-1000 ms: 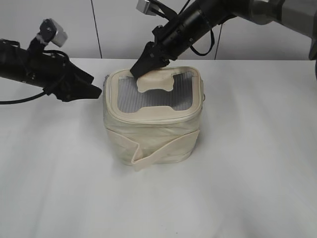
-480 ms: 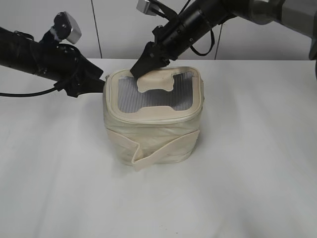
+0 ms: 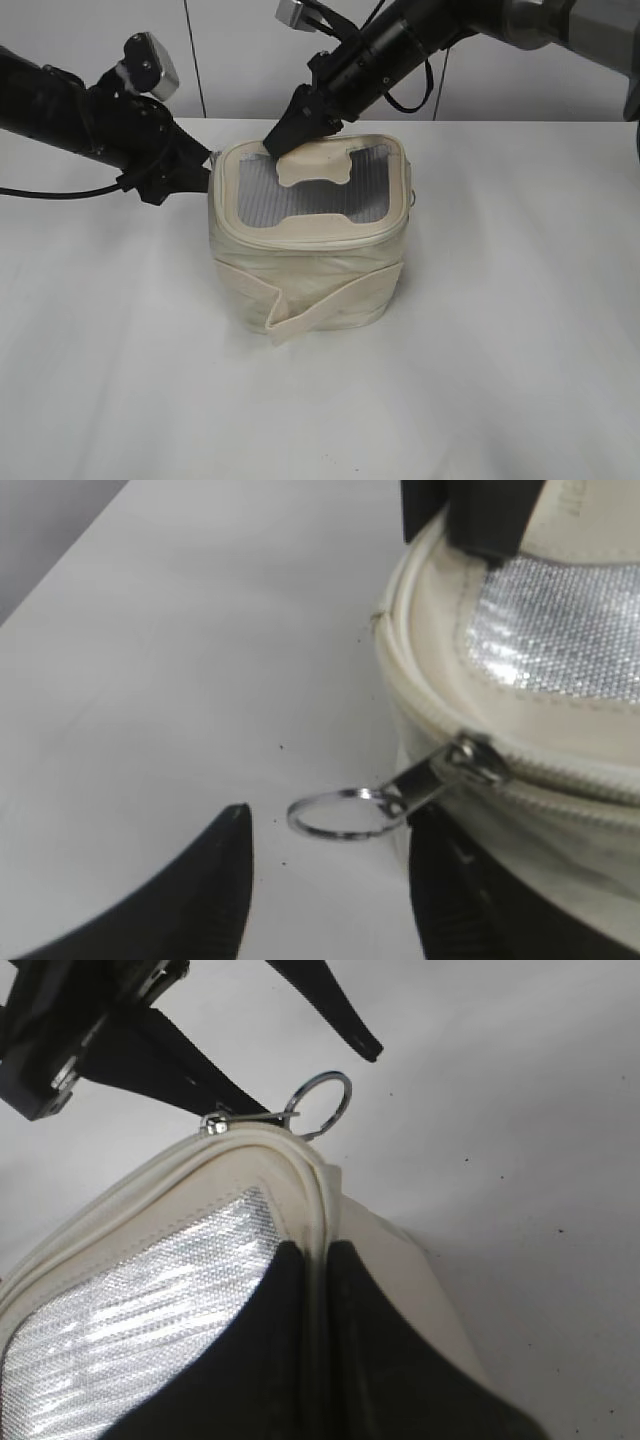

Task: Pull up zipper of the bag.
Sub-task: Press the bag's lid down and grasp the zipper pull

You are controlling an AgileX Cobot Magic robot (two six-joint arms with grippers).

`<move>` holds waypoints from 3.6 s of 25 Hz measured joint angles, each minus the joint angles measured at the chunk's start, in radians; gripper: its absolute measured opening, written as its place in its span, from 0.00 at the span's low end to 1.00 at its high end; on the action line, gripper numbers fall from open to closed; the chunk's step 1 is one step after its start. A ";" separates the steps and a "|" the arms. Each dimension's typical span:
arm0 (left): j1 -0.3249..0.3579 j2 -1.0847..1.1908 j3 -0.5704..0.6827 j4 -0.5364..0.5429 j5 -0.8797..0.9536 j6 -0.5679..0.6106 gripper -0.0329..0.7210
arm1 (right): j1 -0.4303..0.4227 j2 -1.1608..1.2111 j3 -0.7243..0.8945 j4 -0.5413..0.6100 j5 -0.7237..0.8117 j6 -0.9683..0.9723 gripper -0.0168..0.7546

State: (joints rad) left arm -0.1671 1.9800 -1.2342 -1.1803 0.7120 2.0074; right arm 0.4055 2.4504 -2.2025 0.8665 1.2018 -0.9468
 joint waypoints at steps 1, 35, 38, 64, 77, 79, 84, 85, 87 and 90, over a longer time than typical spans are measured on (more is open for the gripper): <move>-0.001 0.000 0.000 0.006 -0.011 -0.006 0.58 | 0.000 0.000 0.000 0.000 0.000 0.000 0.08; -0.049 -0.129 0.067 0.335 -0.072 -0.450 0.05 | 0.000 0.000 0.000 -0.015 -0.020 0.147 0.08; -0.049 -0.197 0.134 0.333 -0.066 -0.482 0.05 | 0.000 0.000 0.000 -0.017 -0.024 0.172 0.08; -0.047 -0.325 0.336 0.154 -0.174 -0.533 0.64 | 0.002 0.000 0.000 -0.023 -0.050 0.252 0.08; 0.027 -0.069 0.144 -0.077 -0.021 -0.105 0.66 | 0.002 0.000 0.000 -0.023 -0.043 0.239 0.08; 0.015 -0.068 0.144 -0.117 -0.055 -0.074 0.66 | 0.002 0.000 0.000 -0.023 -0.042 0.239 0.08; -0.017 -0.068 0.144 -0.185 -0.125 0.018 0.65 | 0.001 0.000 0.000 -0.024 -0.042 0.239 0.08; -0.025 -0.068 0.144 -0.192 -0.145 0.025 0.65 | 0.001 0.000 0.000 -0.025 -0.042 0.239 0.08; -0.039 -0.068 0.144 -0.203 -0.179 0.041 0.65 | -0.001 0.000 -0.001 -0.026 -0.043 0.239 0.08; -0.052 -0.055 0.141 -0.239 -0.220 0.063 0.63 | -0.001 0.000 -0.001 -0.027 -0.043 0.239 0.08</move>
State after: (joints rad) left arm -0.2189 1.9254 -1.0931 -1.4192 0.4924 2.0705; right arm 0.4047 2.4504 -2.2036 0.8395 1.1584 -0.7083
